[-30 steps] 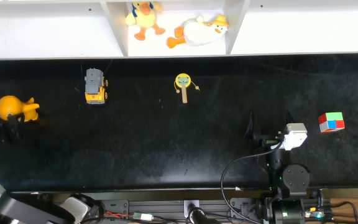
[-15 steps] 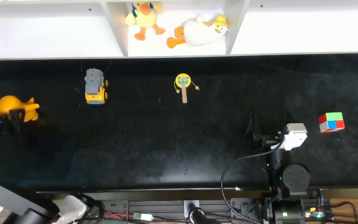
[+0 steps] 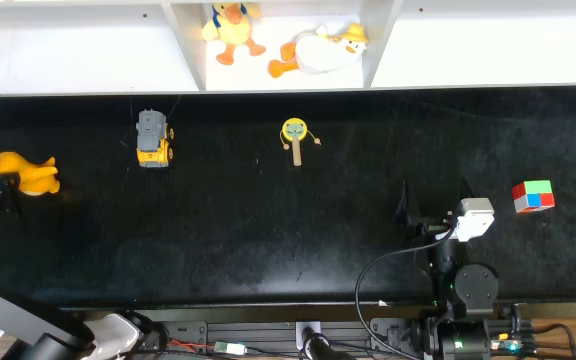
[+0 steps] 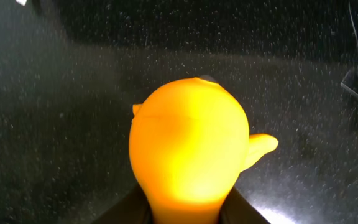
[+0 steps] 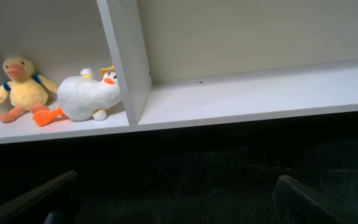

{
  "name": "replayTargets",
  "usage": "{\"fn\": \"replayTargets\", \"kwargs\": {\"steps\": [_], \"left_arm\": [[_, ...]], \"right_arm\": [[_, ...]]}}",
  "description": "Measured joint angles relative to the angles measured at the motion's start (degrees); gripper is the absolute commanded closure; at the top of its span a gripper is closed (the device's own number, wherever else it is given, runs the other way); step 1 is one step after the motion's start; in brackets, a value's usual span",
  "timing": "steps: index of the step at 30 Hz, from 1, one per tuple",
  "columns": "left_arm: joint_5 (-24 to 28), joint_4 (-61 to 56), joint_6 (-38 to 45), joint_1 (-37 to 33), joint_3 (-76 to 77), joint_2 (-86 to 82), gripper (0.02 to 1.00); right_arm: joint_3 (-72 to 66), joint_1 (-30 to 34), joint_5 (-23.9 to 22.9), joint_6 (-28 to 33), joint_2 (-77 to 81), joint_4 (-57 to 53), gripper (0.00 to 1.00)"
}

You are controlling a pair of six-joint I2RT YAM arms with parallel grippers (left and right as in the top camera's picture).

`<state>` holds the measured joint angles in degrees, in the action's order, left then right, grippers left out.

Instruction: Store Toys

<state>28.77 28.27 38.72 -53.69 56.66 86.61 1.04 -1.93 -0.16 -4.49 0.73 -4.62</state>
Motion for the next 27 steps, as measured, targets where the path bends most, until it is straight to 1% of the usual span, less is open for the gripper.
{"fn": "replayTargets", "kwargs": {"steps": [5, 11, 14, 18, 22, 24, 27], "left_arm": [[-0.37, 0.2, -5.57, 0.0, 0.0, -3.72, 0.827], [-0.37, -0.44, -14.97, 0.0, 0.02, -12.44, 0.829], [-1.33, -0.37, -20.33, 0.13, 0.04, -14.69, 0.84], [-5.68, -0.48, -26.88, 2.93, 0.04, -14.97, 0.84], [-12.07, -1.18, -32.41, 9.05, 0.04, -14.97, 0.831], [-14.99, -2.64, -34.49, 12.04, 0.04, -14.97, 0.831], [-17.97, -6.78, -37.35, 15.15, 0.07, -14.53, 0.836]], "right_arm": [[0.0, 0.0, -0.02, -0.02, 0.0, -0.02, 0.007], [0.0, 0.0, -0.02, -0.02, 0.0, -0.02, 0.005], [0.0, 0.0, 0.0, 0.0, 0.0, -0.02, 0.007], [0.0, 0.0, -0.02, -0.02, 0.0, -0.02, 0.005], [0.0, 0.0, -0.02, -0.04, 0.0, -0.02, 0.007], [0.0, 0.0, 0.0, -0.02, 0.0, -0.02, 0.005], [0.0, 0.0, 0.0, -0.02, 0.0, -0.02, 0.005]]}}
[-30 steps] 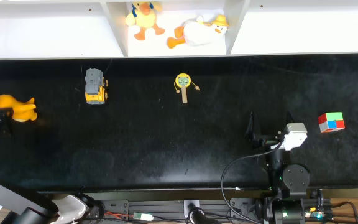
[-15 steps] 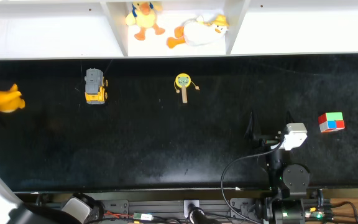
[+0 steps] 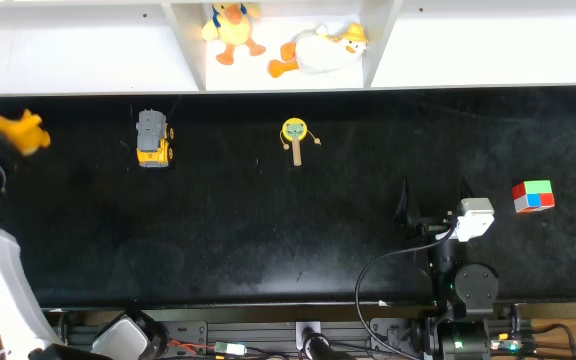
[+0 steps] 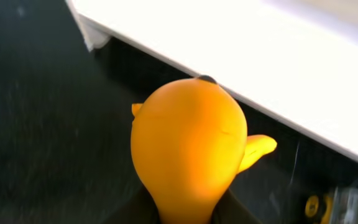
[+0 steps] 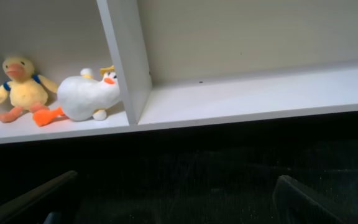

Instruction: Store Toys

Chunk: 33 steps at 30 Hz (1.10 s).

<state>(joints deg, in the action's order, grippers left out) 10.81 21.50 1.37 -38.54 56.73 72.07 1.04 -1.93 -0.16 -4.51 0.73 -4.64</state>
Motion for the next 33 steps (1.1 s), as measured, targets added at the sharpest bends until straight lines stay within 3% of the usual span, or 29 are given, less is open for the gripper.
{"fn": "replayTargets", "kwargs": {"steps": [12, 33], "left_arm": [[-2.78, -15.13, -5.77, 4.07, 0.35, 7.87, 0.842], [-4.44, -15.76, -5.4, 8.83, 13.38, 21.51, 0.82]], "right_arm": [[0.0, 0.0, 0.0, 0.0, 0.0, -0.04, 0.005], [0.0, 0.0, -0.02, 0.0, 0.0, -0.04, 0.005]]}}
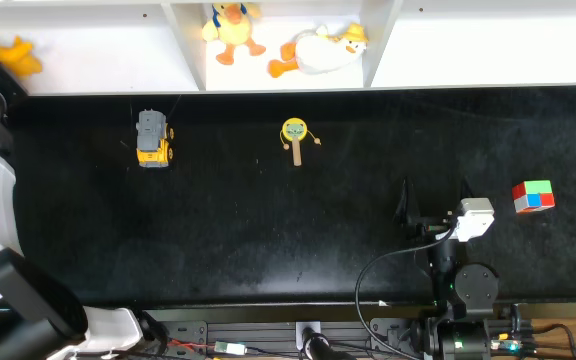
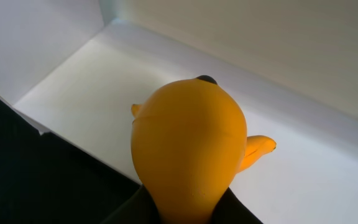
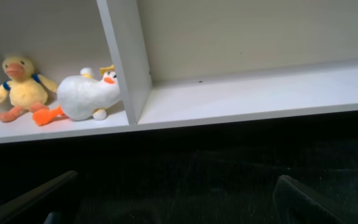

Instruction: Store Toys

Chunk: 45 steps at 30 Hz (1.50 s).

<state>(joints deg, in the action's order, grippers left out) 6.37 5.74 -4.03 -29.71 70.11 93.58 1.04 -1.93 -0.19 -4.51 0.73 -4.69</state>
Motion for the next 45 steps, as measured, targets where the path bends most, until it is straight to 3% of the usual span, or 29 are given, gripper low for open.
{"fn": "replayTargets", "kwargs": {"steps": [17, 41, 45], "left_arm": [[0.0, 1.84, 2.93, 0.11, 0.44, 1.62, 0.792], [2.82, -8.92, 2.93, 1.25, 0.92, 6.88, 0.748], [2.89, -9.09, 2.86, 1.25, 0.98, 6.95, 0.617]], "right_arm": [[0.0, 0.0, 0.0, 0.02, 0.0, 0.0, 0.005], [0.0, 0.0, 0.0, 0.02, 0.0, 0.0, 0.005], [0.0, 0.0, 0.0, 0.0, 0.0, 0.02, 0.007]]}}
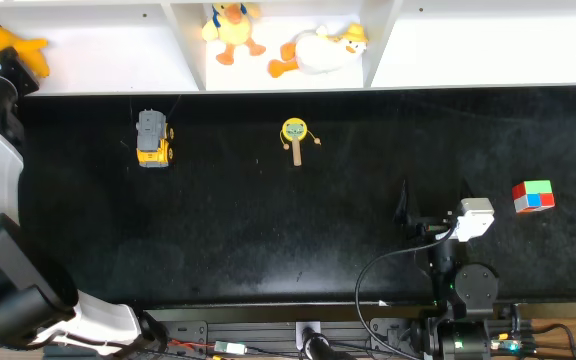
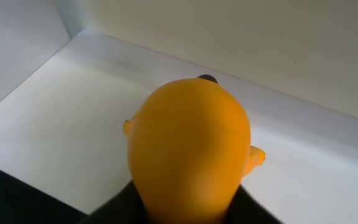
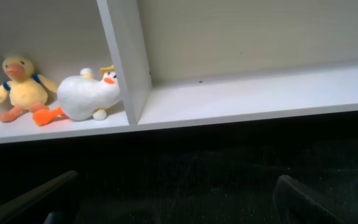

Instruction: Store Toys

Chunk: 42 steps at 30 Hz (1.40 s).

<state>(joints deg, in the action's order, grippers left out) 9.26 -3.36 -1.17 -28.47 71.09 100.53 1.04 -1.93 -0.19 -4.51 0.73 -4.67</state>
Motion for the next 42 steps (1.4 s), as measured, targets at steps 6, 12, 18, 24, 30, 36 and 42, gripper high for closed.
{"fn": "replayTargets", "kwargs": {"steps": [6, 12, 18, 24, 30, 36, 42], "left_arm": [[0.15, -0.5, 0.07, 0.0, 0.0, 0.0, 0.492], [0.33, -0.68, 0.22, 0.0, 0.0, 0.26, 0.389], [0.61, -2.4, 0.24, 0.0, 0.0, 1.07, 0.02], [0.61, -4.66, 0.26, 0.0, 0.0, 1.07, 0.02], [0.61, -3.93, 0.26, 0.0, 0.0, 1.07, 0.02], [0.07, 8.96, 1.9, 0.02, 0.09, -1.27, 0.02], [-2.58, 18.64, 4.17, 0.28, -4.63, -14.38, 0.02]], "right_arm": [[0.0, 0.0, 0.02, 0.02, 0.0, -0.02, 0.005], [0.0, 0.0, 0.02, 0.0, 0.0, 0.0, 0.005], [0.0, 0.0, 0.0, 0.02, 0.0, 0.0, 0.005], [0.0, 0.0, 0.02, 0.0, 0.0, 0.0, 0.005], [0.0, 0.0, 0.0, 0.02, 0.0, 0.0, 0.005], [0.0, 0.0, 0.02, 0.0, 0.0, -0.07, 0.005], [0.0, 0.0, 0.02, 0.0, 0.0, -0.02, 0.005]]}}
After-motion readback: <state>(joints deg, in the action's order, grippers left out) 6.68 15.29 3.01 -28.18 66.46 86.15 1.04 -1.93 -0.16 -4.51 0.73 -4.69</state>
